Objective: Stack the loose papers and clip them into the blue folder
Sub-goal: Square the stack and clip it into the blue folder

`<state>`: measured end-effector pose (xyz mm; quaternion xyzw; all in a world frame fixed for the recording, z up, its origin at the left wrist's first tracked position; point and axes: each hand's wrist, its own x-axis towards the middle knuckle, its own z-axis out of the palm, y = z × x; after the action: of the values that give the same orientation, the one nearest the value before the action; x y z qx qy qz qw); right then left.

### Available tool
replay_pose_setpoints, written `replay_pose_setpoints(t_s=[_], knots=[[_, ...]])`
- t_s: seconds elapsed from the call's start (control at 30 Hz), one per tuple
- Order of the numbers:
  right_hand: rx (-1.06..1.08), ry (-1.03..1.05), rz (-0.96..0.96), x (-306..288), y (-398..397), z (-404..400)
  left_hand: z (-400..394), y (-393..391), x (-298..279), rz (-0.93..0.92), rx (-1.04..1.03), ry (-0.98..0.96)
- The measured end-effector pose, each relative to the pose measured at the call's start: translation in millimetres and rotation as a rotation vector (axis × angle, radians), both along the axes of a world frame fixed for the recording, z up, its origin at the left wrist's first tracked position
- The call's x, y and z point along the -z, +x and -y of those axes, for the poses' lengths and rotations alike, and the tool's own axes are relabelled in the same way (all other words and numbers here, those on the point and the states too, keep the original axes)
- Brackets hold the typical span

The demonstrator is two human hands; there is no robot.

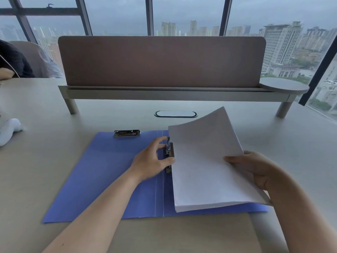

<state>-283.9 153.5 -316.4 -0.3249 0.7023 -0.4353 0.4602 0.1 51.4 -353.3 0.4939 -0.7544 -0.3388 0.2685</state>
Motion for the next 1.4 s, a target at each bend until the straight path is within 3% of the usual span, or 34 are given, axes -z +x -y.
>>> replay_pose_setpoints(t_s=[0.8,1.1,1.4], knots=[[-0.077,-0.07,-0.119,13,-2,14,-15,5,-3,-0.127,0.053,-0.231],[0.027,-0.061,-0.495,15,4,22,-31,14,6,-0.149,0.035,-0.418],[0.056,-0.03,-0.854,22,7,22,-36,19,5,-0.107,0.059,-0.456]])
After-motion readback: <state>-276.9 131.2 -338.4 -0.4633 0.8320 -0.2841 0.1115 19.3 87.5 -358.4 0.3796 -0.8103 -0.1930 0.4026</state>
